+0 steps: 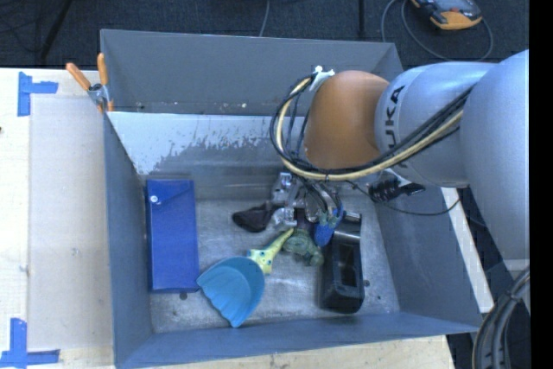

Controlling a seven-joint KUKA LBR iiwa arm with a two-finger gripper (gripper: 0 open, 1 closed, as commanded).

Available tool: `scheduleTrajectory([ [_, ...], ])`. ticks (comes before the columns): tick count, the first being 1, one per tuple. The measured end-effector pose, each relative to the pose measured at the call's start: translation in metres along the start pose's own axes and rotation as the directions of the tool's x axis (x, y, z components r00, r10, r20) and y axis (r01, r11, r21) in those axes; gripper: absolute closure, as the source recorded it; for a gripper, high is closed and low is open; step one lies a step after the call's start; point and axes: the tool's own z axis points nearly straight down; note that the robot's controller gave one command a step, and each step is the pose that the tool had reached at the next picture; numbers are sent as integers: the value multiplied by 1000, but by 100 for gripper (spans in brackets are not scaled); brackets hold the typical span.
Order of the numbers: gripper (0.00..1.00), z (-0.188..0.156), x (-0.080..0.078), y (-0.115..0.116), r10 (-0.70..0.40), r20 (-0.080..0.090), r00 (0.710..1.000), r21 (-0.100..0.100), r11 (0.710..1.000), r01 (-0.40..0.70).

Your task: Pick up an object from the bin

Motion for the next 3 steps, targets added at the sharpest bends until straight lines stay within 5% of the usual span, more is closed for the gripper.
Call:
scheduleTrajectory([
  [3, 100, -22, 0, -1, -2, 2, 1000, 8, 1000, 2],
])
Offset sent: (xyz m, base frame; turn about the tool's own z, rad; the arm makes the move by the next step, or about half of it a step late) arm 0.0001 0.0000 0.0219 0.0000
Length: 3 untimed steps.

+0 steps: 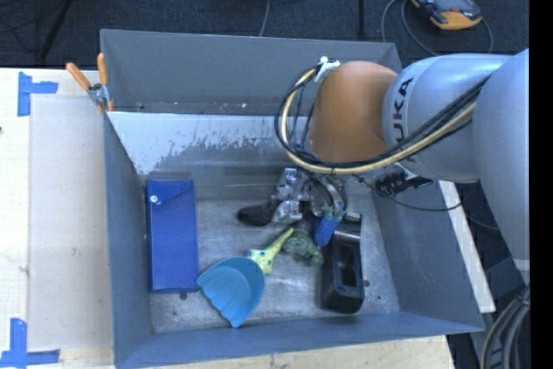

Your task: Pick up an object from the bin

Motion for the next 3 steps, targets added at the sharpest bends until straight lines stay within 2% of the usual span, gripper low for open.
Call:
scheduleTrajectory([
  [2, 100, -6, 1, -1, 2, -3, 1000, 1, 1000, -2],
  [3, 100, -13, 2, -1, 3, -9, 1000, 2, 1000, -3],
])
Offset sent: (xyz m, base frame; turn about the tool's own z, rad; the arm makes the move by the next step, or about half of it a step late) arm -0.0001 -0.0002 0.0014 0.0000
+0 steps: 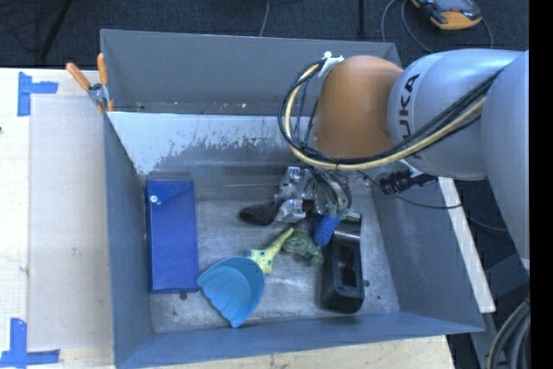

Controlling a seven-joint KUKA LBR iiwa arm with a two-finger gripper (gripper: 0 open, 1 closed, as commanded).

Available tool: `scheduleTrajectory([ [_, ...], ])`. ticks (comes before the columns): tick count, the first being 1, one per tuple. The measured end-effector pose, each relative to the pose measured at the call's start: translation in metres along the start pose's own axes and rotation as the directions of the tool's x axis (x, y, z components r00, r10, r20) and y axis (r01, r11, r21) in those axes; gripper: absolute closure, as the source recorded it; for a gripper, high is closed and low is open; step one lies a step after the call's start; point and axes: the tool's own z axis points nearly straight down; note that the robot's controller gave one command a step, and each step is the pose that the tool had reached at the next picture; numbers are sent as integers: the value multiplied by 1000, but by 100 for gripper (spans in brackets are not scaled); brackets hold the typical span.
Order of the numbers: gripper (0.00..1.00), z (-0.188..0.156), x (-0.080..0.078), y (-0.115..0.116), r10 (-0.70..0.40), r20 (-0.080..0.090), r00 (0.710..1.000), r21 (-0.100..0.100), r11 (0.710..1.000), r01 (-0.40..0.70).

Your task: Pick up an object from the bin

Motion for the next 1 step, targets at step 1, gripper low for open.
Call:
scheduleTrajectory([
  [1, 100, -21, 1, 0, 1, -2, 1000, 0, 1000, -1],
])
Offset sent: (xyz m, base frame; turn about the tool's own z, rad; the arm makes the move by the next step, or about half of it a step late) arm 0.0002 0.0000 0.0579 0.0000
